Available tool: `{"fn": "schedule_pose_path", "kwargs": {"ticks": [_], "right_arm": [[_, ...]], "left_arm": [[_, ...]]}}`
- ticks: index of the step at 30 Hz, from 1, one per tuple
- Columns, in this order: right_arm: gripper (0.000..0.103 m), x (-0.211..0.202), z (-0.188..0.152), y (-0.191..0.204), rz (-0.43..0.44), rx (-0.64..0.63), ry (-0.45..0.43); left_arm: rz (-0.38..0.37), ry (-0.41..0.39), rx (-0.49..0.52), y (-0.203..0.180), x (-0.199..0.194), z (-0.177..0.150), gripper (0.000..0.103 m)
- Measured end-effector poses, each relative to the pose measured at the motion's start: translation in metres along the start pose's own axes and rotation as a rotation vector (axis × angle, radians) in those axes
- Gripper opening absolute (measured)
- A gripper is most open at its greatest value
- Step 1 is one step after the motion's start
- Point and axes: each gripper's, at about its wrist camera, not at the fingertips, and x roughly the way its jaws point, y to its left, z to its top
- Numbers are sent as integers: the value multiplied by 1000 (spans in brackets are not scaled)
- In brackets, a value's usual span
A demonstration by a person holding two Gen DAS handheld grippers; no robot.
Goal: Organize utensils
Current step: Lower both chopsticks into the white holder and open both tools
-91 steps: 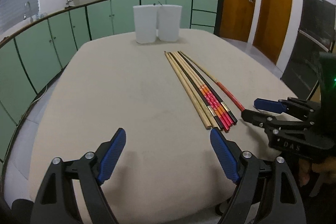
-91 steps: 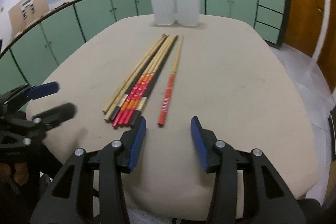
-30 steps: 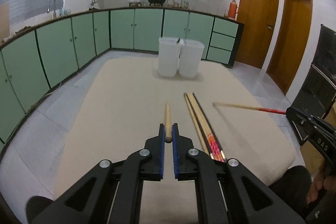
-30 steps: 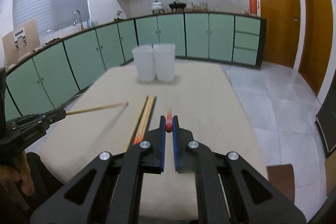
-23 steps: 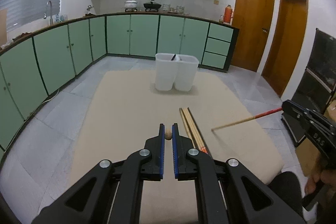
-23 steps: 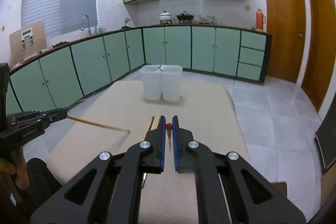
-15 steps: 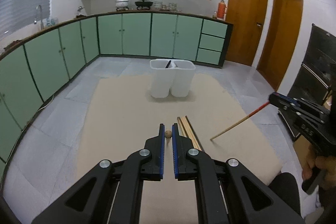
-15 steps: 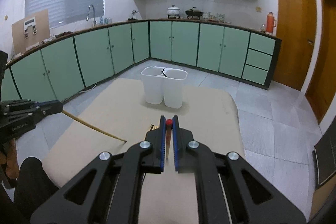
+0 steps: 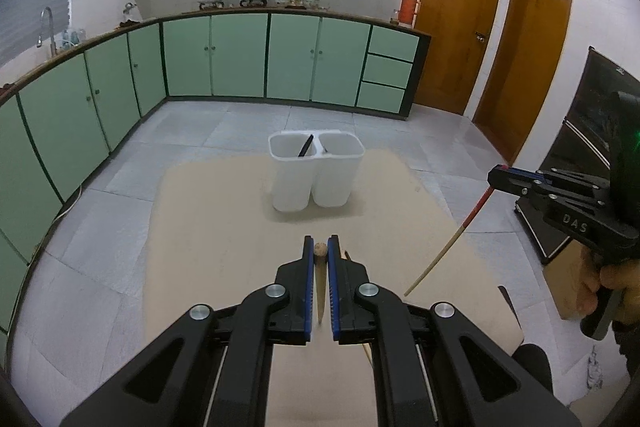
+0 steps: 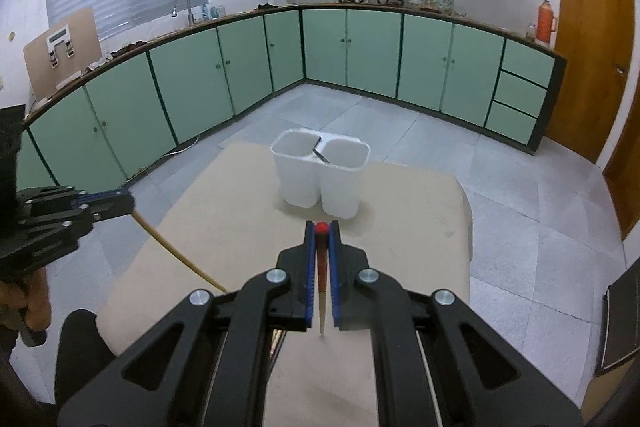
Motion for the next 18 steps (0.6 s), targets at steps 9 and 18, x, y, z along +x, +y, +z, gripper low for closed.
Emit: {"fn": "schedule_pose_path", "kwargs": {"ticks": [9,18], "right_arm": [[5,-6,75,-6,10,-4,-51],[5,14,156,-21,-10,21,-127]], "left_arm": [[10,-82,26,2,-9,74,7],[48,-202,22,11,5,162,7]]}}
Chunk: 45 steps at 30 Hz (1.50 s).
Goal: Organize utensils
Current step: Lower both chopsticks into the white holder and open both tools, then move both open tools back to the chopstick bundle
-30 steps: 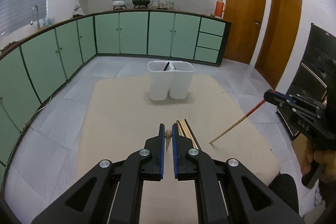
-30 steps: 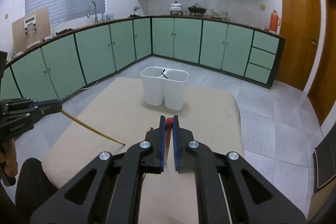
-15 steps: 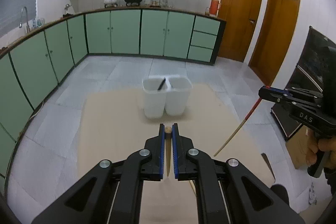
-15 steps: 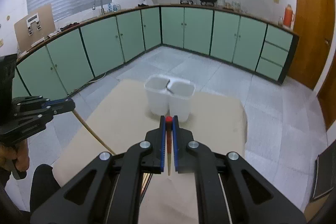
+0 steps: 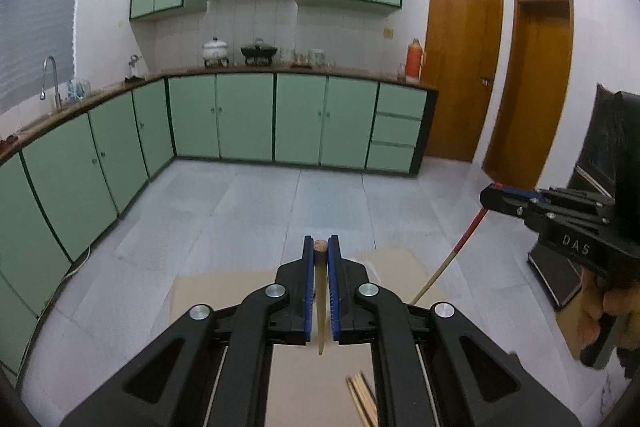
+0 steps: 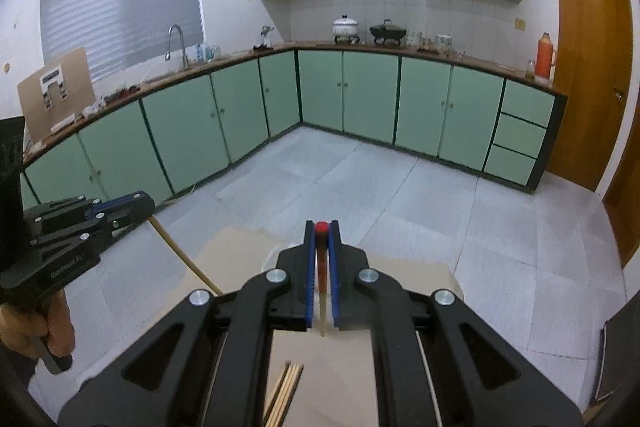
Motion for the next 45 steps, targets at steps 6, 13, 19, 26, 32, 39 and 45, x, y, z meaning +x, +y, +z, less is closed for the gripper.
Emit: {"fn": "schedule_pose_path", "kwargs": {"ticks": [6,13,19,26,32,39,45], "right_arm": [[5,40,26,-12,-23,3,-23],[5,110,11,-32,-35,34,38],[8,153,-21,-50,-39,91,122],[30,124,-29,-53,-31,105,69],[31,40,-71,-45,-17,86,-51],[34,-17,-226,-3,-34,31,-24],[34,-17,-369,42,-4,40,154]], "left_arm": [[46,-56,-30,13,40,31,7],[57,-36,-51,21,102,15,7],[70,53,-51,29,139,-26,7],[104,24,-52,41,113,-30,32],[120,-45,-57,50,37,-47,69],[148,-31,-27,36,-31,-156,83],[133,3,-46,14,-69,-272,83]]}}
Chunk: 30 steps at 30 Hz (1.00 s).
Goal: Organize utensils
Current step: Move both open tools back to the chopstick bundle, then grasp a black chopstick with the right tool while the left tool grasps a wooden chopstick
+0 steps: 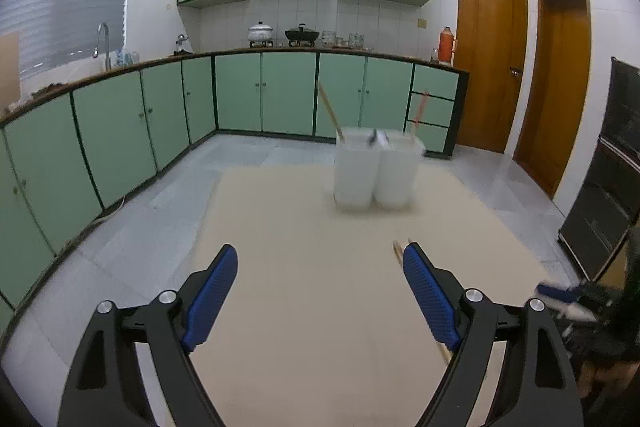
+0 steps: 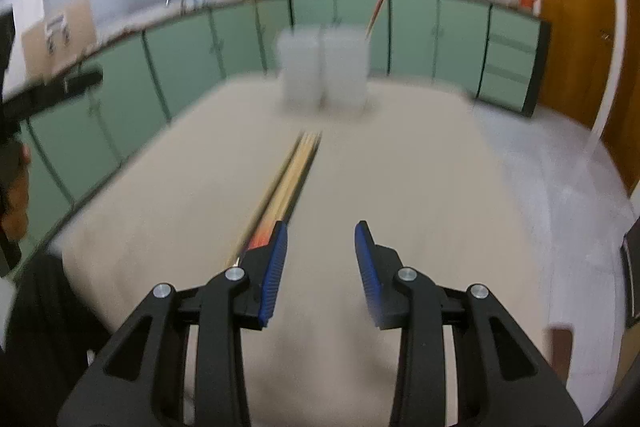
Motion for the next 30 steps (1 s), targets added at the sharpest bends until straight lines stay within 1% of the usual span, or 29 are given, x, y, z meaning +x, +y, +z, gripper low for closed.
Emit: {"fn": "schedule_pose_path", "kwargs": {"ticks": [1,3,4,6,9,11,12,15,18,21,24,26,28,30], "right_arm": [[34,3,-15,6,3,-4,23],[34,8,-38,21,6,-41,56],[34,9,-45,26,8,-58,63],[34,11,-51,38,18,-94,67],[34,16,-47,48,28,-108,62],[34,20,-45,48,32,-108,56],[32,23,-44,48,30,-108,51],[29,25,-42,35,19,-78,40],[29,25,-39,17,0,-41,36],[29,25,-41,3,4,-23,42],[32,25,-40,4,17,-31,40],[32,28,-39,5,18,-41,37],[27,30,-38,2,20,-38,37],[14,32,-36,-3,15,-34,34]], "left_arm": [[3,16,3,-5,-3,-20,83],[-1,38,8,-9,-6,-40,83],[0,50,8,-13,-7,-50,83],[-13,63,-23,-15,-12,-62,83],[-17,63,-23,-22,-12,-72,83],[-32,73,-23,-28,-10,-77,83],[-36,80,-12,-32,-8,-80,83],[-45,90,9,-39,-3,-87,83],[-61,110,21,-48,4,-94,82],[-82,141,59,-61,12,-103,82],[-108,167,114,-81,18,-112,80],[-118,176,144,-92,22,-116,80],[-126,186,158,-100,28,-117,80],[-123,199,166,-104,34,-120,79]]}}
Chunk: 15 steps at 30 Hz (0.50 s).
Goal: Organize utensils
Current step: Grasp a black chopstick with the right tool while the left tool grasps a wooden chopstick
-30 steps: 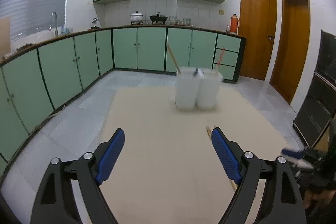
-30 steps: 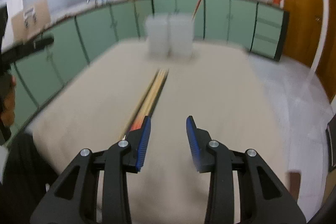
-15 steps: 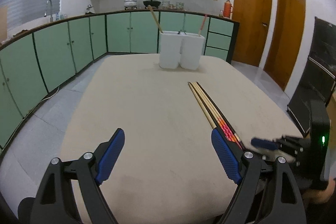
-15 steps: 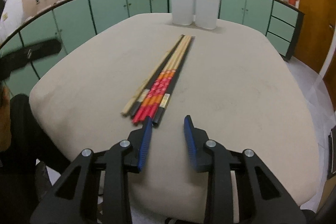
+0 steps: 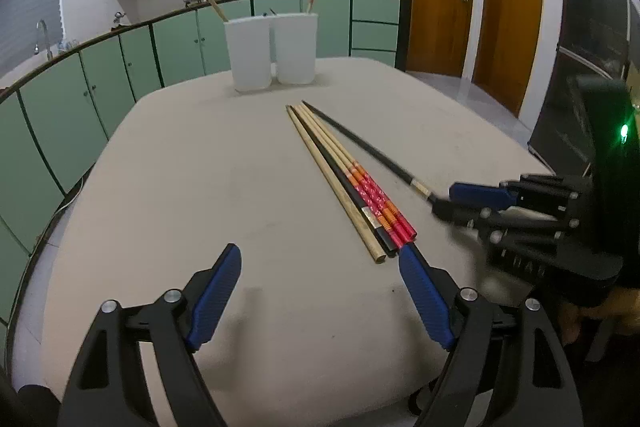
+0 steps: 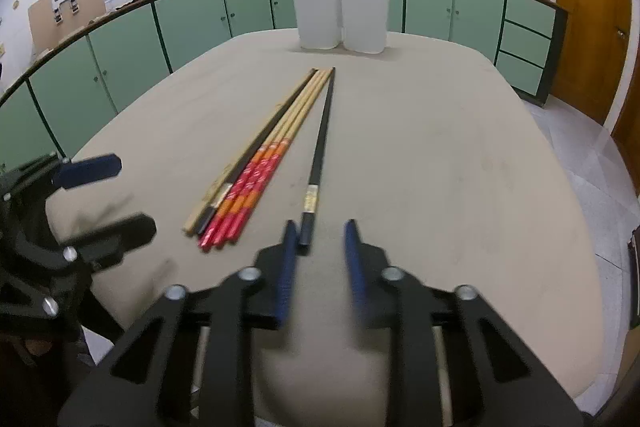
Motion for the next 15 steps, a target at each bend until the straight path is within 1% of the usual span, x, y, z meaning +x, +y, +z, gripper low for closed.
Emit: {"fn": "schedule_pose_path", "kwargs": {"ticks": [2,7,9,10,14,15], "right_arm": [[6,0,0,-7,3,22,0],[6,-4,-5,-17,-4,57,-8],[6,-5,-6,-17,-3,60,-8],[6,-5,-6,-18,-3,60,-8],[6,-5,-6,-18,-3,64,-10],[6,-5,-6,-18,-4,65,-10]], "left_arm": [[-2,11,-2,-2,5,0,78],[10,22,-1,-5,14,2,78],[38,53,-4,-5,22,1,74],[38,58,-12,-3,23,0,71],[70,52,-44,5,22,0,70],[67,52,-61,9,21,0,70]]}}
